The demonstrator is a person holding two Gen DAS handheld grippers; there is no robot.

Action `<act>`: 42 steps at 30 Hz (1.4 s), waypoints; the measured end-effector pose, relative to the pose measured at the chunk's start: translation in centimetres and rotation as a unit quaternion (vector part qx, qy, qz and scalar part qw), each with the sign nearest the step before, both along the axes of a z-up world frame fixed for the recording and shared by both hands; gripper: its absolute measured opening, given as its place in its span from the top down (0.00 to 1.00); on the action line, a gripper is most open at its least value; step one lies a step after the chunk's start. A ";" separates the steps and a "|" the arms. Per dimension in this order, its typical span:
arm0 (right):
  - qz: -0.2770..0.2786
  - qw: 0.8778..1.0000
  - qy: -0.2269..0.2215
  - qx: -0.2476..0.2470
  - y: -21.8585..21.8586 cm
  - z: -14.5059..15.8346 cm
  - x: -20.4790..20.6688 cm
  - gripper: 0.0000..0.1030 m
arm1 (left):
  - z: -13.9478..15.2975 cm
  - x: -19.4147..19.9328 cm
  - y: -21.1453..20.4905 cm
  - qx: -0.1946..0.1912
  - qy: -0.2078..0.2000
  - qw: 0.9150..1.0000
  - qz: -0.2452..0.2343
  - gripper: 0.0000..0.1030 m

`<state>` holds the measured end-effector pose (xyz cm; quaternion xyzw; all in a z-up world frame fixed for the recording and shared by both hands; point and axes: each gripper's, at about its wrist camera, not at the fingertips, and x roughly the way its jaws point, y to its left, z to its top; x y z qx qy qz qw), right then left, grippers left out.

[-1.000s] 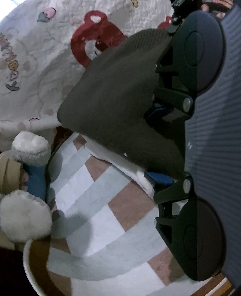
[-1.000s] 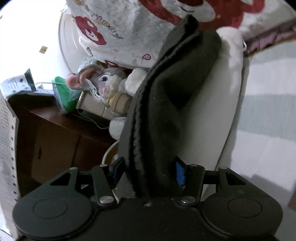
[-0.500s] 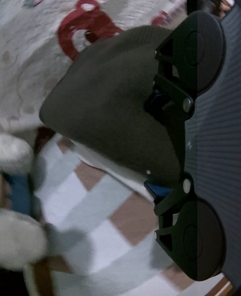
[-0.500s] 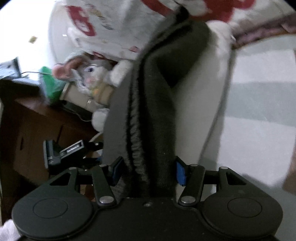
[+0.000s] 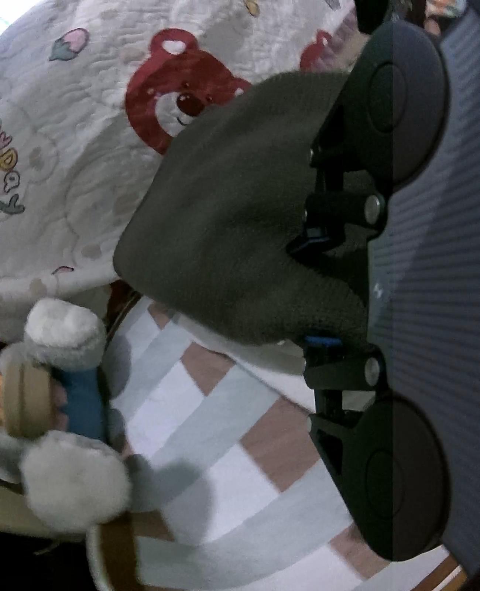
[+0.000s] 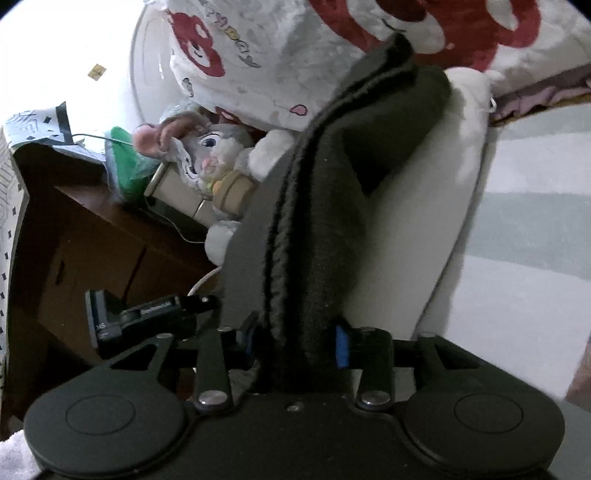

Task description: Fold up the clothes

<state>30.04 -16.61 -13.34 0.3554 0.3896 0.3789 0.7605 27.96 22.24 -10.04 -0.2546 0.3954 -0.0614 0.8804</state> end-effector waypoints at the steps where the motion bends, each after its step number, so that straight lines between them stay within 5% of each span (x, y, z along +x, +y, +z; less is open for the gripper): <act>1: -0.005 1.000 0.009 0.006 -0.2 -0.4 0.0 0.45 | -0.2 -0.1 0.2 -0.012 0.003 1.000 -0.002 0.59; 5: -0.023 0.999 0.039 0.017 -0.2 -2.1 -0.1 0.20 | -1.1 -0.3 0.8 -0.038 0.014 0.999 0.005 0.53; 7: -0.024 0.998 0.048 0.028 0.1 -2.6 -0.1 0.18 | -1.4 -0.3 0.8 -0.043 0.018 0.999 0.021 0.52; 8: -0.024 0.998 0.053 0.034 0.3 -2.9 -0.2 0.22 | -1.0 -0.4 0.3 -0.012 0.015 0.999 0.028 0.60; 9: -0.020 0.997 0.056 0.040 0.5 -3.0 -0.1 0.35 | 0.1 -0.4 -1.0 0.061 0.008 0.998 0.010 0.78; 10: -0.007 0.997 0.055 0.047 0.8 -2.7 0.0 0.44 | 1.0 -0.2 -2.3 0.124 0.007 0.992 -0.017 0.86; 11: 0.003 0.997 0.054 0.050 1.2 -2.3 0.2 0.52 | 1.9 0.1 -3.6 0.179 0.007 0.983 -0.044 0.87; 13: 0.010 0.993 0.079 0.090 1.4 -1.4 0.7 0.59 | 4.0 1.0 -4.2 0.208 0.011 0.977 -0.051 0.88; 17: 0.019 0.964 0.156 0.214 1.4 0.1 1.8 0.61 | 9.5 2.7 -3.7 0.234 -0.018 0.971 -0.044 0.88; 20: 0.015 0.920 0.232 0.315 1.8 -0.1 2.1 0.61 | 11.9 3.6 -3.0 0.227 -0.018 0.973 -0.033 0.88; 21: 0.011 0.915 0.245 0.319 2.1 -0.6 1.9 0.61 | 11.6 3.8 -3.1 0.237 -0.005 0.971 -0.034 0.86; 24: 0.009 0.956 0.216 0.197 3.2 -1.5 0.6 0.55 | 8.0 3.9 -3.0 0.271 0.058 0.961 -0.020 0.82; 26: 0.014 0.971 0.192 0.144 3.8 -2.1 -0.5 0.50 | 5.1 3.5 -2.7 0.275 0.094 0.957 -0.008 0.82; 29: 0.022 0.986 0.151 0.070 4.4 -2.6 -1.8 0.49 | 3.3 1.5 -2.8 0.307 0.069 0.949 -0.005 0.82; 33: 0.032 0.996 0.072 0.031 2.8 0.0 -1.5 0.42 | 5.0 -0.5 -3.8 0.338 0.002 0.941 -0.020 0.74; 36: 0.039 0.999 0.013 0.001 1.6 1.9 -1.2 0.42 | 7.1 -1.5 -4.9 0.300 -0.062 0.951 -0.032 0.56; 38: 0.044 0.998 -0.027 -0.018 0.7 3.2 -1.0 0.42 | 7.9 -1.6 -5.8 0.275 -0.089 0.956 -0.046 0.53; 42: -0.019 1.000 -0.012 0.018 -1.7 3.5 2.7 0.34 | 7.0 -0.8 -9.1 0.237 -0.083 0.960 -0.121 0.51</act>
